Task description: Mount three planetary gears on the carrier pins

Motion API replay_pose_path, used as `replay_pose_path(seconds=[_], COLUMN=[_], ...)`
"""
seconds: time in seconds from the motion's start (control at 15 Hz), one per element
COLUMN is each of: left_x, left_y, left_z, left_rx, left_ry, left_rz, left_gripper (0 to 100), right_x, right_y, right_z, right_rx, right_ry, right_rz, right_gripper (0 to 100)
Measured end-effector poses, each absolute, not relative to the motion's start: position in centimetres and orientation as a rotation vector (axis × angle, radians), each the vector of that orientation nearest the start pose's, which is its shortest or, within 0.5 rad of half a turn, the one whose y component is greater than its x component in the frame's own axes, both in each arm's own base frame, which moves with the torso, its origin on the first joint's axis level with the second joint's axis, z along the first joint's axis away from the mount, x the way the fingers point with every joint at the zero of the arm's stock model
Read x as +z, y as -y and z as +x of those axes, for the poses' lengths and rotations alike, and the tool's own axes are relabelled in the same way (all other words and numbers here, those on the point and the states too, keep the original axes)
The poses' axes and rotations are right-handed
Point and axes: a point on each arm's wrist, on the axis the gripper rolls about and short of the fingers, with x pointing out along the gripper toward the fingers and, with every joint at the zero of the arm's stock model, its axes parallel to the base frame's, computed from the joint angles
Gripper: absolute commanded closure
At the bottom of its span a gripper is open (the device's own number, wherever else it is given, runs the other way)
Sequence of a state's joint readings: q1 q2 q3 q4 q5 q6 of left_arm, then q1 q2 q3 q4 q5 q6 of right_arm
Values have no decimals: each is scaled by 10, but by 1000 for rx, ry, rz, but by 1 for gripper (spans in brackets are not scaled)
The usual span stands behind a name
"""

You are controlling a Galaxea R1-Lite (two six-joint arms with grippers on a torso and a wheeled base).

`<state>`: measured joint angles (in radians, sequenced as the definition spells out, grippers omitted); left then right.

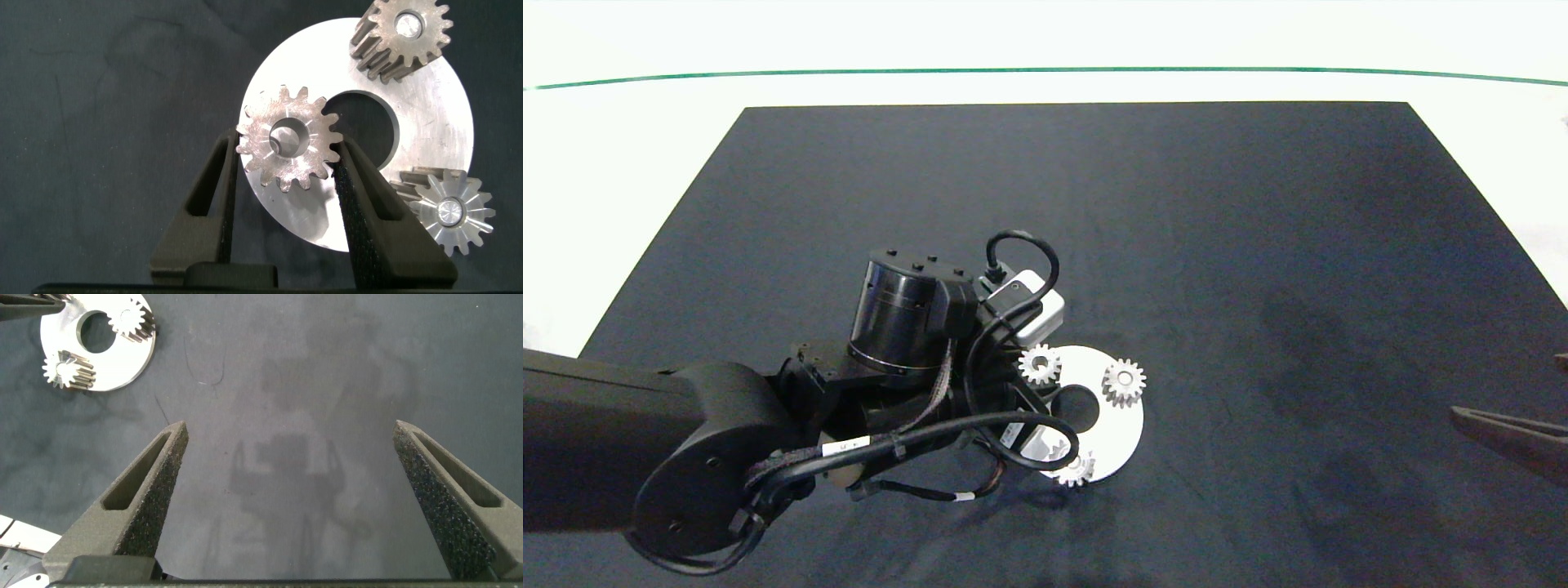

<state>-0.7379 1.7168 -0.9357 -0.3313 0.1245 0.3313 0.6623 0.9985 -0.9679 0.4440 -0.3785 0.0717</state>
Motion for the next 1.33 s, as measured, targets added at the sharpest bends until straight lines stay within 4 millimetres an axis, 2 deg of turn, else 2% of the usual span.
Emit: replay_pose_path(seconds=[0.67,0.73,1.0,1.33], left_x=[176,174,170,182], left_y=[203,203,201,196], left_z=[232,231,229,227], left_rx=[-649,-650,-652,-618], left_ry=[-341,-348,-361,-331], left_rz=[521,523,524,514], left_gripper=[78,0,0,0], right_x=[275,275,274,275], right_y=[-57,-57,-57,-56], right_z=[86,86,86,86], right_rx=[268,268,268,266], right_ry=[-424,-424,-425,-424], right_rz=[-166,-166,-166,-159], right_gripper=[0,0,0,0])
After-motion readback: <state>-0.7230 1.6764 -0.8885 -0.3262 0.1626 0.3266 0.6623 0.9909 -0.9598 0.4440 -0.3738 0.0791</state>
